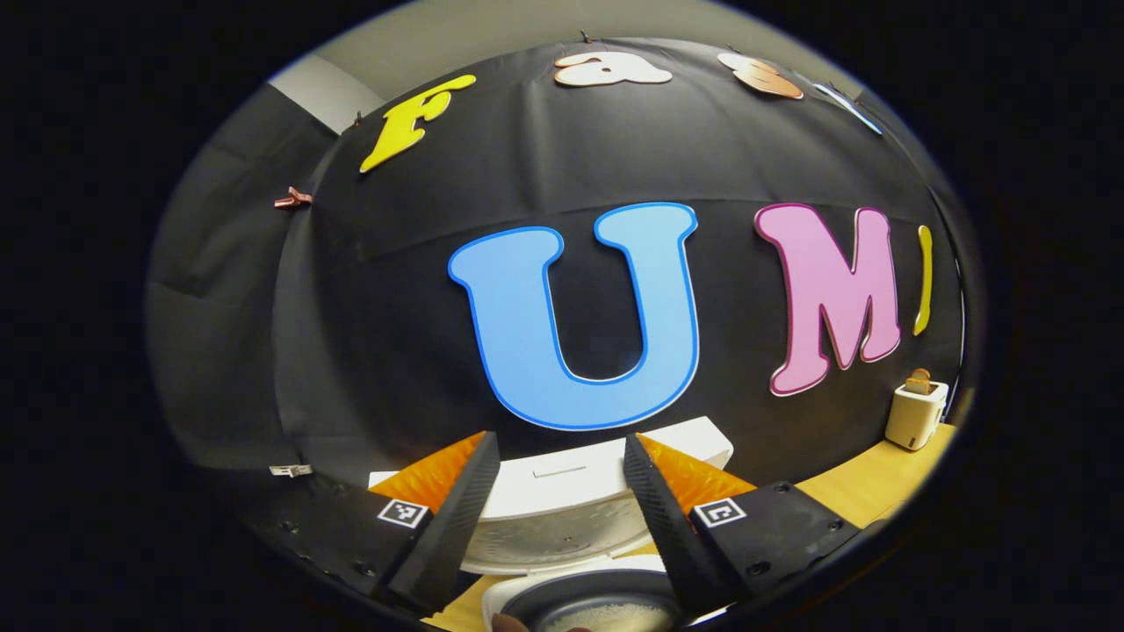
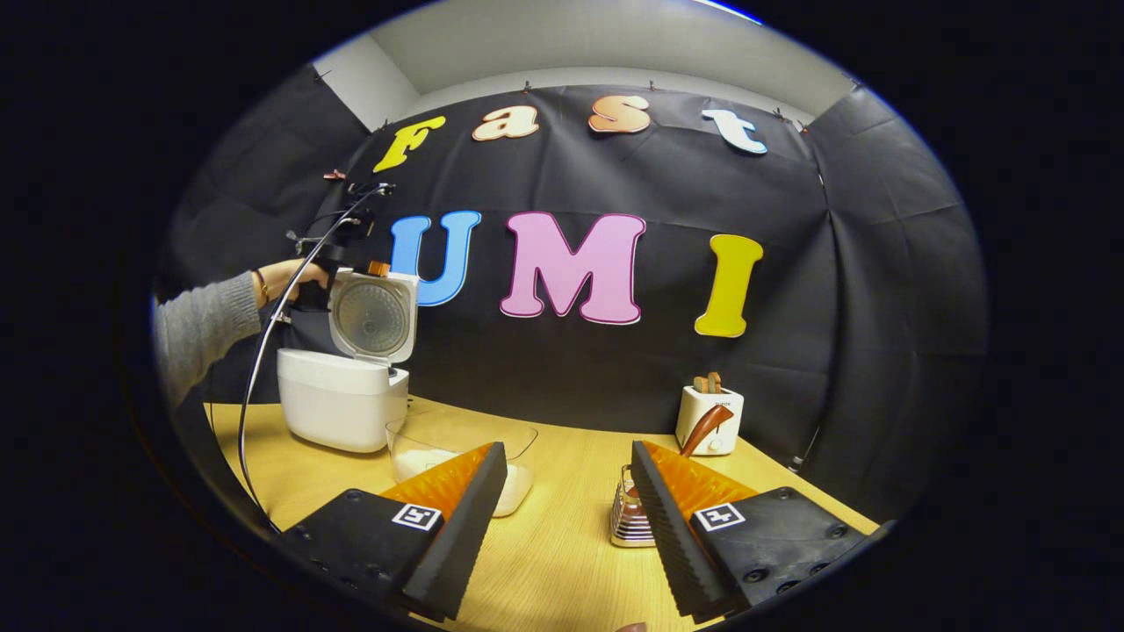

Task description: Close the left gripper, press the button to open the rice cooker; take a wooden spoon from the chopstick holder with the right hand, scoop a spoonful of rice and pour it into the rice cooker, then put the wooden spoon back into the chopstick holder.

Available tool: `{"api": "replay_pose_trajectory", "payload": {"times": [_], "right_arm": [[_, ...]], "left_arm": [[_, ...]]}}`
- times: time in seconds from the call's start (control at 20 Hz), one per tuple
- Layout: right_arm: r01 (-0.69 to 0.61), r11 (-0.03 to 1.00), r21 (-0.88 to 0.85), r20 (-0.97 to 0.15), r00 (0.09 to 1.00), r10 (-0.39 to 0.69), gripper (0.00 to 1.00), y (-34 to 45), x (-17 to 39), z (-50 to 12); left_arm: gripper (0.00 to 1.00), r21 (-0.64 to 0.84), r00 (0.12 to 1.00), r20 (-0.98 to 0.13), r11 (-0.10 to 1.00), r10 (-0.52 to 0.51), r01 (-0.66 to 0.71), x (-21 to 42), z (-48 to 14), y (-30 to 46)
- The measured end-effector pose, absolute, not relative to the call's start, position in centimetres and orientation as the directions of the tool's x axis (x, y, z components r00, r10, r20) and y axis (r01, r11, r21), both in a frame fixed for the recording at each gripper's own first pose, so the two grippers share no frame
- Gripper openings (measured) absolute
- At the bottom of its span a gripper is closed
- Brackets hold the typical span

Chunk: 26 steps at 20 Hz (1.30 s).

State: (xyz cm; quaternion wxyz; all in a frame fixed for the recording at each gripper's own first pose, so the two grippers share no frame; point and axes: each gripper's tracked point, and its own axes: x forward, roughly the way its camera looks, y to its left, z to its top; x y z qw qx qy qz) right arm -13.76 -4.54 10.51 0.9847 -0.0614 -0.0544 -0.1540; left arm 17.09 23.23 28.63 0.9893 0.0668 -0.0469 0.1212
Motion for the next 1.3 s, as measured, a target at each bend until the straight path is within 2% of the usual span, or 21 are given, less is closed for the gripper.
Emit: {"api": "replay_pose_trajectory", "payload": {"times": [0.2, 0.55, 0.75, 0.8, 0.9, 1.05, 1.3], "right_arm": [[0.289, 0.955, -0.069, 0.166, 0.947, -0.275, 0.89, -4.8, -15.0, 12.3], [0.246, 0.968, -0.042, 0.206, 0.95, -0.233, 0.89, -4.8, -17.8, 14.0], [0.237, 0.971, -0.025, 0.205, 0.952, -0.227, 0.89, -4.9, -18.7, 13.9], [0.233, 0.972, -0.018, 0.208, 0.952, -0.224, 0.89, -4.8, -18.8, 14.0], [0.233, 0.972, -0.017, 0.217, 0.95, -0.224, 0.89, -4.7, -19.1, 14.4], [0.253, 0.967, -0.032, 0.219, 0.946, -0.24, 0.88, -5.4, -19.6, 14.4], [0.243, 0.97, 0.004, 0.195, 0.951, -0.239, 0.89, -5.5, -18.9, 13.6]], "left_arm": [[0.98, 0.143, 0.972, 0.089, 0.963, 0.218, -0.229, 12.7, 25.4, 20.4], [0.97, 0.059, 0.983, -0.002, 0.981, 0.184, -0.183, 7.8, 18.8, 17.1], [0.97, -0.126, 0.989, -0.113, 0.986, 0.096, -0.11, 7.1, 15.6, 16.4], [0.98, -0.206, 0.982, -0.179, 0.974, 0.058, -0.095, 7.8, 14.2, 16.2], [0.97, -0.297, 0.956, -0.289, 0.945, 0.051, -0.14, 9.0, 10.6, 18.2], [0.9, -0.281, 0.955, -0.284, 0.946, 0.081, -0.163, 9.5, 10.7, 19.5], [0.92, -0.115, 0.947, -0.294, 0.979, 0.129, -0.169, 9.5, 9.4, 18.8]]}}
